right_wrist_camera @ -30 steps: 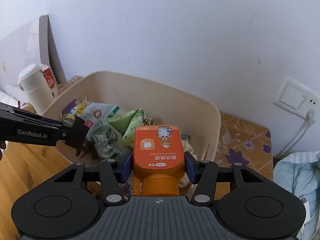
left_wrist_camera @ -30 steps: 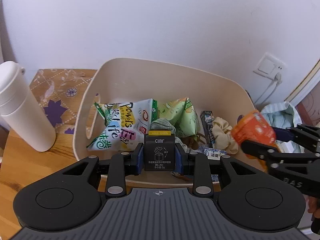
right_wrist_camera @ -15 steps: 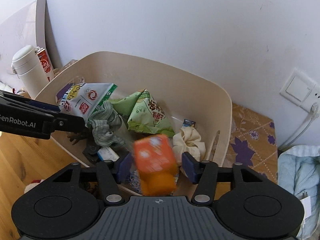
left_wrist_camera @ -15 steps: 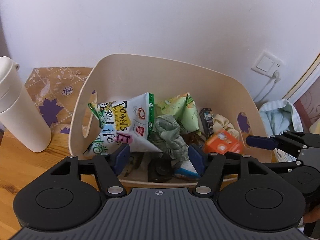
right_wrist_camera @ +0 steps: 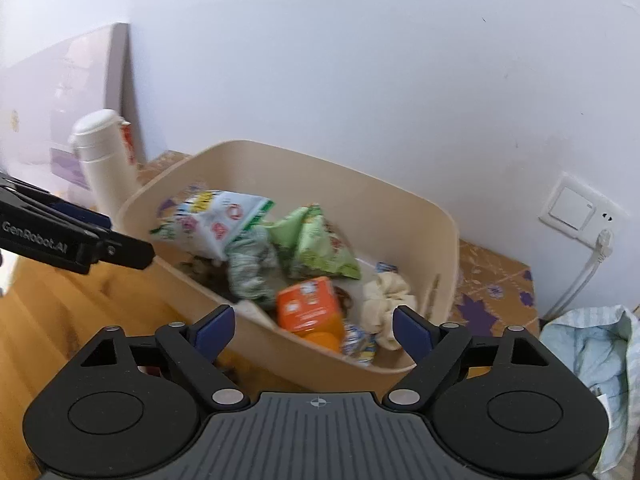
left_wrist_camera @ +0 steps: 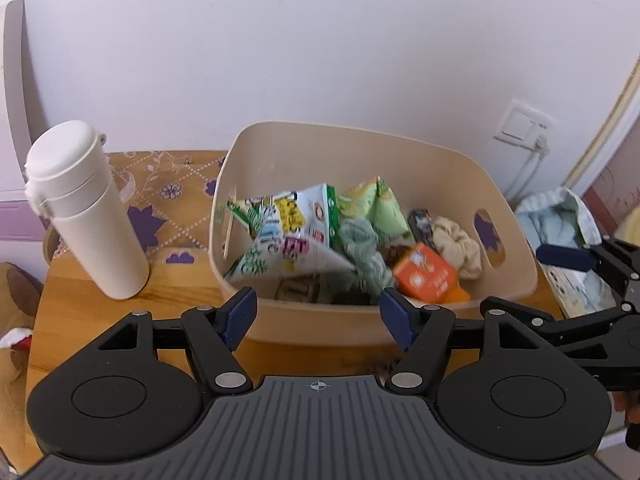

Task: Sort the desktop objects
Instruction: 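Carry both items over the basket and open both tools to drop them, then move both tools back to the Hello Kitty plush and brown plaid scrunchie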

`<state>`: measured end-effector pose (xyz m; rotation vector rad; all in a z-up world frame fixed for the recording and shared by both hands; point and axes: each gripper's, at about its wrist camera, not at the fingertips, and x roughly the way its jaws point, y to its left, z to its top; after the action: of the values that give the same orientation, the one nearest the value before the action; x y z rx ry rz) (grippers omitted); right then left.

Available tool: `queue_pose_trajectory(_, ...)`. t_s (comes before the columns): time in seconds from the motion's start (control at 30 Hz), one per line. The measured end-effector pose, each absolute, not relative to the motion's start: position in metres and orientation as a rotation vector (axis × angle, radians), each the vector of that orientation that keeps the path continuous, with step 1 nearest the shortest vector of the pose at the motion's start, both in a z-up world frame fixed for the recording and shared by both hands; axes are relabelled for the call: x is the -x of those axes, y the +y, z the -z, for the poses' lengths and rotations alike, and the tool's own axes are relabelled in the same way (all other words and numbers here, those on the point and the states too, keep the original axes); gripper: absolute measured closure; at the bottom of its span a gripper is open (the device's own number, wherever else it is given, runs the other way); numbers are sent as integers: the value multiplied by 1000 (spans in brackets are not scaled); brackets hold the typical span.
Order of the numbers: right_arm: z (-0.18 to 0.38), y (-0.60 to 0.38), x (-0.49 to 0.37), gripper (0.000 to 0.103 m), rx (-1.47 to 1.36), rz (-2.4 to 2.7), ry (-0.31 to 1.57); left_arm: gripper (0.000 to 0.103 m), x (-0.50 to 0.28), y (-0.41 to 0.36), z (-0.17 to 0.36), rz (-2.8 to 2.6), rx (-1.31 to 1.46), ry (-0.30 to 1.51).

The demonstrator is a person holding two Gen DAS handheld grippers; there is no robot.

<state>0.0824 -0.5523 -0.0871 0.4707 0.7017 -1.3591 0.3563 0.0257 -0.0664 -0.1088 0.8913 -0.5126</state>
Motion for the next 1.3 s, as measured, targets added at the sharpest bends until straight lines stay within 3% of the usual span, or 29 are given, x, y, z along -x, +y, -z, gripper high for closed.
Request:
queue_pose_trajectory(0.1,94,-544,-92,8,-506,1325,689,33,-343,35,67,549,60,889)
queue_pose_trajectory(0.67,162,-539,-124,8,-717,1274,822,33,-317,24,130,727,-339,1002)
queue_pose_trajectory(1.03,185,-553,-117,2,-856,1266,806,30,-346,25,164,783,-235,1133)
queue_pose_trajectory(1.3,183,-558,-113,1,-806,1297,869,17,-361,24,176,791,-165,1171)
